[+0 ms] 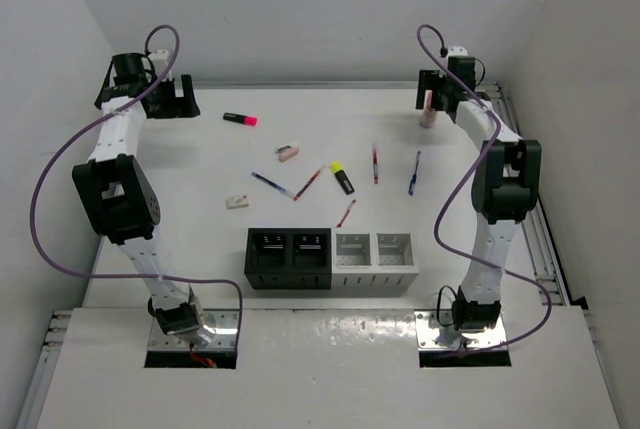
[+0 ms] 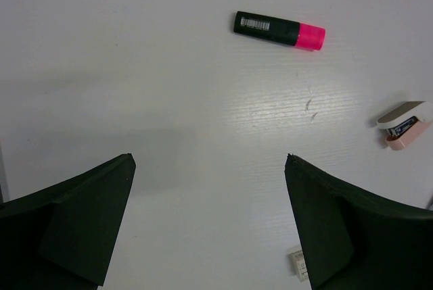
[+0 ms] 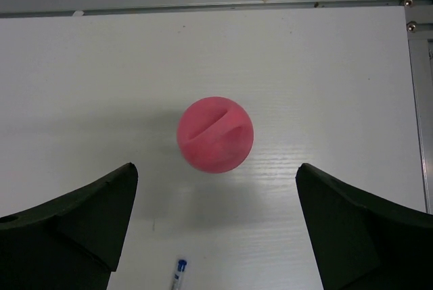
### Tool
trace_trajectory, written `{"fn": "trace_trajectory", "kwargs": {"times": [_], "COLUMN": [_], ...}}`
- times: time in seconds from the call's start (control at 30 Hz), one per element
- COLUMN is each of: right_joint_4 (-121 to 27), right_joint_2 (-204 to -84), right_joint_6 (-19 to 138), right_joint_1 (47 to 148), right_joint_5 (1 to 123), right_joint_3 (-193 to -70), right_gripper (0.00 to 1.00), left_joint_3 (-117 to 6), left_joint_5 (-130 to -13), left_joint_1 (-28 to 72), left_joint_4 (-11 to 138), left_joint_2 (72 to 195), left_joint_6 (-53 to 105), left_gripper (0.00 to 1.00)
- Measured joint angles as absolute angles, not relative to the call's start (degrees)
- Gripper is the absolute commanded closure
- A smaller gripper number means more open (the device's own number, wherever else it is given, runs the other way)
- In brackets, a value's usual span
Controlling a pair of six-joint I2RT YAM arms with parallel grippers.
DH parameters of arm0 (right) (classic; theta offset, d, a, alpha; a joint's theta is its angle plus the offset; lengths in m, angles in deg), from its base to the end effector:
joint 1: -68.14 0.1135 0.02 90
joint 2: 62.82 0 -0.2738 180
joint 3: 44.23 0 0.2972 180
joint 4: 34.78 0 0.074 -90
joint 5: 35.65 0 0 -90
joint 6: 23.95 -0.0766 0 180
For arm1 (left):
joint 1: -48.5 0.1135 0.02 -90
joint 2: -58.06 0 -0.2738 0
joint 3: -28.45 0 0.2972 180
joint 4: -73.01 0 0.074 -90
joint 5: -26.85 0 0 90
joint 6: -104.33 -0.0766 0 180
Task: Sort the stationery into containers
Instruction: Pick up the stationery from the center of the board, then place the stationery in the storage box.
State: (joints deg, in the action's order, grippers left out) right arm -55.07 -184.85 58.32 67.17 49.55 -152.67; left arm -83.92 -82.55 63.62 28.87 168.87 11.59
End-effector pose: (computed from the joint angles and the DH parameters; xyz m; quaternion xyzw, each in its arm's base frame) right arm 0.5787 -0.0162 0.1920 0.0865 0.8776 -0.0092 0.4713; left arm 0.5106 0.1116 0.2786 -0.0300 0.9045 -0.0909 0.4155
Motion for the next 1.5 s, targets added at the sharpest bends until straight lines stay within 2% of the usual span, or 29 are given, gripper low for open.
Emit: {"fn": "trace_trajectory", "kwargs": {"times": [0.13,0.3,0.47,0.6,0.7,0.77,0.87,1.13,1.33,1.5], "right_joint_4": [-53.6,-52.3,-51.1,-50.5,-50.5,-50.0,-48.6,-51.3,-52.1,-55.3], "right_joint_2": [-186.7,-189.7,-191.8,-192.1,-192.1,-192.0,-190.0,-172.9,-153.6,-143.9], "right_joint_6": [58.3,58.8,59.1,59.2,59.6,60.1,61.3,64.4,67.5,70.6], "right_joint_1": [67.1,67.1,67.1,66.8,66.3,65.9,65.6,66.9,75.0,80.8], "right_joint_5": [48.3,48.6,49.7,51.0,52.2,53.2,55.9,65.6,73.6,78.0], "right_joint_3": [-153.1,-154.6,-156.1,-156.2,-156.2,-155.8,-152.5,-137.9,-129.0,-124.5], "right_gripper": [0.03,0.23,0.40,0.65,0.79,0.84,0.99,1.00,1.00,1.00], "left_joint_3": [-83.9,-84.0,-84.0,-83.9,-83.6,-83.0,-82.0,-79.5,-78.2,-70.8], "left_joint_5": [-82.0,-81.3,-80.8,-80.3,-80.1,-80.2,-80.7,-84.7,-88.4,-91.8], "left_joint_1": [63.6,63.6,63.6,63.6,63.7,63.9,64.3,66.1,66.2,66.1], "left_joint_4": [28.9,29.3,29.8,31.0,31.8,32.2,32.4,35.1,36.7,40.0], "left_joint_2": [168.9,169.0,169.1,169.1,169.1,169.1,169.1,169.1,168.8,165.3], "left_joint_6": [11.6,11.1,10.2,9.8,9.4,9.2,9.3,9.4,9.2,8.3], "left_gripper": [0.00,0.00,0.00,0.00,0.00,0.00,0.00,0.00,0.01,0.01]}}
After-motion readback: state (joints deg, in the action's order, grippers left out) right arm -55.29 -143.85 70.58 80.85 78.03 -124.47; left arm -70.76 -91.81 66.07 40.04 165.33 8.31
